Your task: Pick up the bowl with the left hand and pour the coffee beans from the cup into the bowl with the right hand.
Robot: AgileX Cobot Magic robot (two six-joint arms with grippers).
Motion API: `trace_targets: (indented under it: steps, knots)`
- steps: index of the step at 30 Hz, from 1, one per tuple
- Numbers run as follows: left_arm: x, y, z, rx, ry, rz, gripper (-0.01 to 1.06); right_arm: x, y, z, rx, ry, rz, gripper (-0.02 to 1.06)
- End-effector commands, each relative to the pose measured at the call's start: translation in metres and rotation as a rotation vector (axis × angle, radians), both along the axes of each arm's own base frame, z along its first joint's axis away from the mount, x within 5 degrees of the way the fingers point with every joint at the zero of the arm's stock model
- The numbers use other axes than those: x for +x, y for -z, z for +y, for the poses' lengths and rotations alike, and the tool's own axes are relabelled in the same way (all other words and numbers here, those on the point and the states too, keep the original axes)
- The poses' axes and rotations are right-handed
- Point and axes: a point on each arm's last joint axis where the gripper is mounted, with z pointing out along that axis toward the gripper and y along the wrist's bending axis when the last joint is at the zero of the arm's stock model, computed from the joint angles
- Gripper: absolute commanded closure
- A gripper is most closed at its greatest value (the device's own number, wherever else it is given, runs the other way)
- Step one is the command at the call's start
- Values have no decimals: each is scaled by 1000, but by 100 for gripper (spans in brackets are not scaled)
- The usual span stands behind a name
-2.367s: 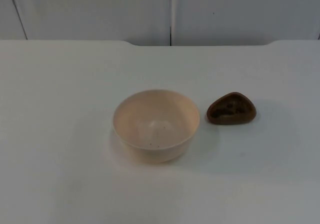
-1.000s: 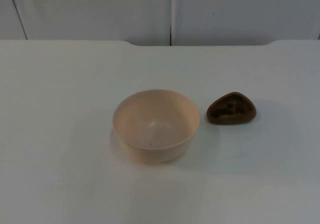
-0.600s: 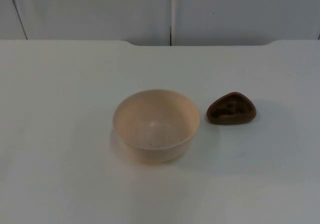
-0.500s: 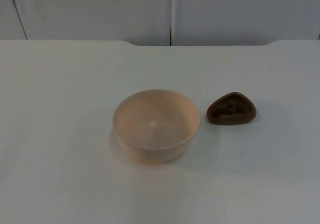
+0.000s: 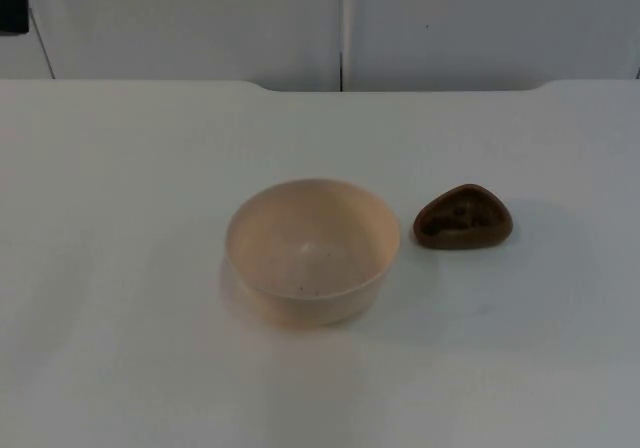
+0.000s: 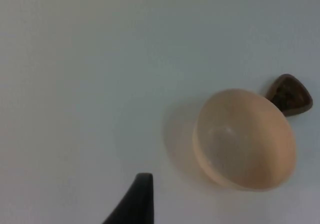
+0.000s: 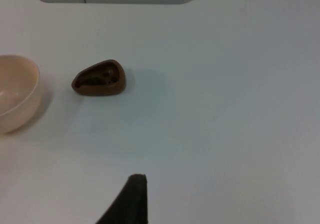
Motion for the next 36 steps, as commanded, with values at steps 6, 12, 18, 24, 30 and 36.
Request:
trace_targets:
  steps: [6, 12, 18, 24, 30, 36]
  knots:
    - [4, -2, -5, -48, 27, -17, 0, 0, 0, 0, -4, 7, -7, -1]
    - [11, -10, -8, -63, 49, -29, 0, 0, 0, 0, -4, 7, -7, -1]
    - [24, -22, -10, -60, 72, -30, 0, 0, 0, 0, -4, 7, -7, -1]
    - [32, -25, -21, -55, 129, -22, 0, 0, 0, 0, -4, 7, -7, -1]
    - [39, -14, -45, -45, 233, 30, 0, 0, 0, 0, -4, 7, -7, -1]
    - [49, 1, -60, -33, 271, 75, 0, 0, 0, 0, -4, 7, -7, -1]
